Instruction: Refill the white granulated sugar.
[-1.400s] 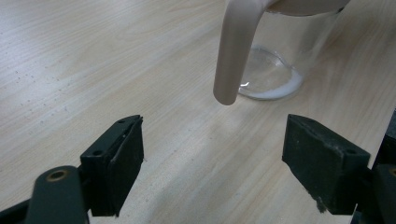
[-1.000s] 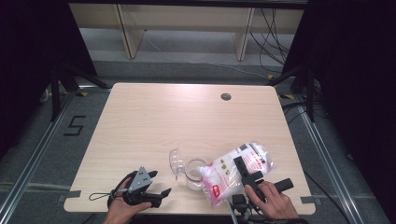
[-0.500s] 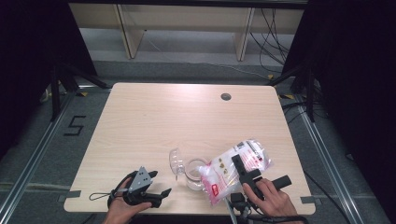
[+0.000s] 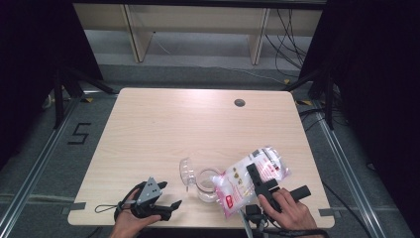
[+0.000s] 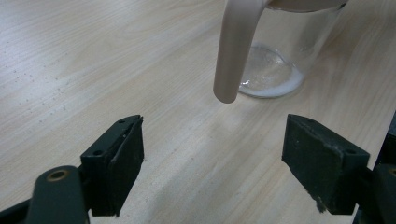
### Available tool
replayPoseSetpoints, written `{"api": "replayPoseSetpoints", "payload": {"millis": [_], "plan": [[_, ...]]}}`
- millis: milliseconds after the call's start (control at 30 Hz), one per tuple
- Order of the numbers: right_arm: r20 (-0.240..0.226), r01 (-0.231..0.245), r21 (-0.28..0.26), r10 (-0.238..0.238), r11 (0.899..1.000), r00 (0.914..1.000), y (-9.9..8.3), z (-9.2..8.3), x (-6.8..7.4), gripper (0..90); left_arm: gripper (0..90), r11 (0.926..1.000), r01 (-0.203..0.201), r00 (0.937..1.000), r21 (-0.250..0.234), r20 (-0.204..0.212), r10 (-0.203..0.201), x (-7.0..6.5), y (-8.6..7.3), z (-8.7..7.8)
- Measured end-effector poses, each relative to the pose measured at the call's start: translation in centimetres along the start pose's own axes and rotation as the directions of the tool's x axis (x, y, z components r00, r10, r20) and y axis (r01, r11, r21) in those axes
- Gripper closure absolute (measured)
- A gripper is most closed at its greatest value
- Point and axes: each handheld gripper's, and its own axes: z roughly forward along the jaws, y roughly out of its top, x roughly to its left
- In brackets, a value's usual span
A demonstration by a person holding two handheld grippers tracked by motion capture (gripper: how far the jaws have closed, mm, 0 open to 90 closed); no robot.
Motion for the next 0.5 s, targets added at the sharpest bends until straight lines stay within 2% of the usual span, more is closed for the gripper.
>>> {"api": "replayPoseSetpoints", "payload": {"millis": [67,100,133,200,233,267,300,500], "plan": [[0.01,0.037,0.002,-0.037,0.999,0.9993,0.02,0.01,-0.31,51.3,20.4,1.0,0.007,1.0,-0.005,0.002,-0.007,-0.05,-0.01,0.1],[0.013,0.016,0.001,-0.016,1.0,0.9998,0.06,-0.01,-0.17,51.3,20.4,1.0,0.007,1.0,-0.005,0.002,-0.007,-0.05,-0.01,0.1],[0.013,0.03,-0.005,-0.03,1.0,0.9995,0.05,-0.01,-0.37,51.3,20.4,0.9998,0.015,0.9999,-0.011,0.006,-0.015,-0.11,-0.02,0.13],[0.014,0.014,-0.016,-0.013,1.0,0.9998,-0.05,0.12,-0.28,51.4,20.4,0.9998,0.016,0.9999,-0.008,0.004,-0.016,-0.09,-0.03,0.13],[0.003,0.015,0.006,-0.015,1.0,0.9999,0.15,-0.03,-0.37,51.5,20.4,0.9991,0.033,0.9995,-0.025,0.004,-0.033,-0.24,-0.06,0.25],[0.001,0.016,0.004,-0.016,1.0,0.9999,0.15,-0.02,-0.42,51.5,20.4,0.9987,0.038,0.9993,-0.035,0.007,-0.038,-0.26,-0.09,0.37],[0.001,0.021,-0.001,-0.021,1.0,0.9998,0.14,-0.03,-0.49,51.5,20.4,0.9995,0.024,0.9997,-0.021,0.003,-0.024,-0.17,-0.07,0.27],[0.011,0.006,-0.01,-0.006,1.0,0.9999,0.11,0.01,-0.59,51.7,20.5,0.9993,0.029,0.9996,-0.024,0.007,-0.029,-0.21,-0.03,0.22]]}}
